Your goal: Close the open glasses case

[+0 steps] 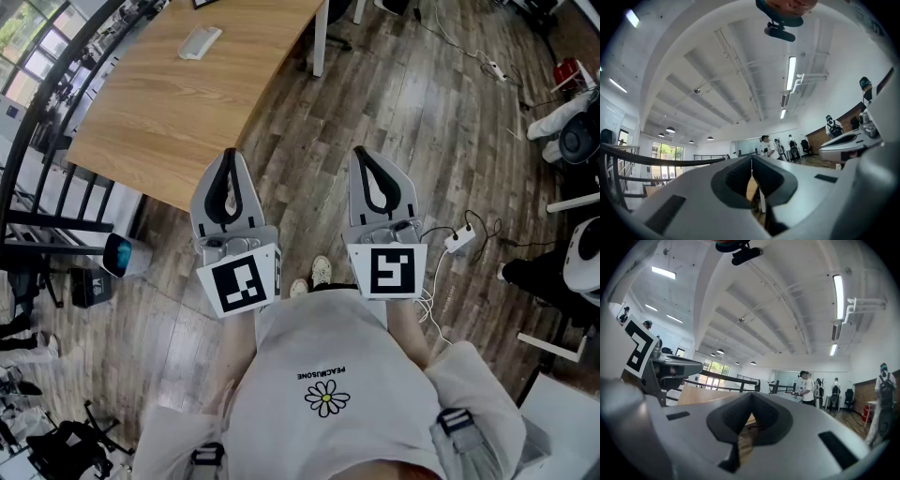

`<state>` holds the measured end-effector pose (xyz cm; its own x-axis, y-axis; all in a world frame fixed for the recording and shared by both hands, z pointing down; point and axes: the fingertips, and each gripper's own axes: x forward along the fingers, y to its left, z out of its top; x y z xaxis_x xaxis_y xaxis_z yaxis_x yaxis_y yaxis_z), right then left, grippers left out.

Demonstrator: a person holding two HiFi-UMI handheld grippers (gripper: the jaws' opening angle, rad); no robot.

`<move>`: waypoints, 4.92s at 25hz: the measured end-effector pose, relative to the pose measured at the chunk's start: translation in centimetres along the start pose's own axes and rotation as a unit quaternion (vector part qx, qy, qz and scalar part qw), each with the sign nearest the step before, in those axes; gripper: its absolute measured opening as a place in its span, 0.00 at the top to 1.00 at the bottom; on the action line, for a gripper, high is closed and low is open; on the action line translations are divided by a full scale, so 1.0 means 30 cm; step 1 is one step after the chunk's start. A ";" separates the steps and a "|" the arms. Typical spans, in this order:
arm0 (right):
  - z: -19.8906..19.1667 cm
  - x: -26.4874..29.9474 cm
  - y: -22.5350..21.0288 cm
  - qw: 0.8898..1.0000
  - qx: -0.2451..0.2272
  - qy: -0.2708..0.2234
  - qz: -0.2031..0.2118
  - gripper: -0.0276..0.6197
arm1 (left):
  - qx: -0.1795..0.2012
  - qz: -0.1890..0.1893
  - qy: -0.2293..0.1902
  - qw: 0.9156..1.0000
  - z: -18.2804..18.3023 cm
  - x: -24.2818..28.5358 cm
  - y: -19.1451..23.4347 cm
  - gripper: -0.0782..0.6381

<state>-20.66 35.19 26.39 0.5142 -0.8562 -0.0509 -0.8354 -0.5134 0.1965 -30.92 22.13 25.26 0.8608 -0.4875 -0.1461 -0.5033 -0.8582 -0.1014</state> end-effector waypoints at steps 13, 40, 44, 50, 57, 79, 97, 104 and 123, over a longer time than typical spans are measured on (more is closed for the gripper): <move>-0.053 0.004 -0.067 1.000 0.024 0.007 0.007 0.95 | 0.003 0.002 0.013 1.000 -0.033 0.033 -0.006 0.87; -0.133 0.501 -0.272 0.993 -0.007 -0.074 0.087 0.95 | -0.012 0.032 -0.039 0.999 -0.160 0.597 0.081 0.87; -0.145 0.762 -0.292 0.990 -0.035 -0.068 0.117 0.95 | -0.015 0.042 -0.030 0.999 -0.210 0.835 0.134 0.87; -0.185 1.170 -0.361 0.989 -0.009 -0.045 0.141 0.95 | -0.003 0.042 -0.023 0.999 -0.248 1.211 0.187 0.87; -0.150 1.609 -0.502 0.989 0.063 -0.092 0.096 0.95 | -0.019 0.080 -0.035 0.996 -0.283 1.642 0.326 0.87; -0.192 2.079 -0.550 0.968 0.083 -0.075 0.227 0.95 | 0.009 0.138 0.001 0.990 -0.315 2.046 0.321 0.87; -0.117 2.155 -0.274 0.920 0.064 -0.103 0.372 0.95 | 0.018 0.277 0.016 0.961 -0.297 1.829 0.546 0.87; -0.086 2.151 -0.129 0.892 0.065 -0.109 0.434 0.95 | 0.009 0.332 0.034 0.942 -0.321 1.694 0.632 0.87; -0.126 2.132 0.106 0.845 0.066 -0.084 0.524 0.82 | 0.006 0.394 0.029 0.919 -0.344 1.556 0.750 0.87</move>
<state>10.31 -20.97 27.48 -0.5477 -0.8347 -0.0574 -0.8345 0.5400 0.1094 -1.26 -21.59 26.33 0.2321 -0.9645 -0.1262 -0.9722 -0.2342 0.0021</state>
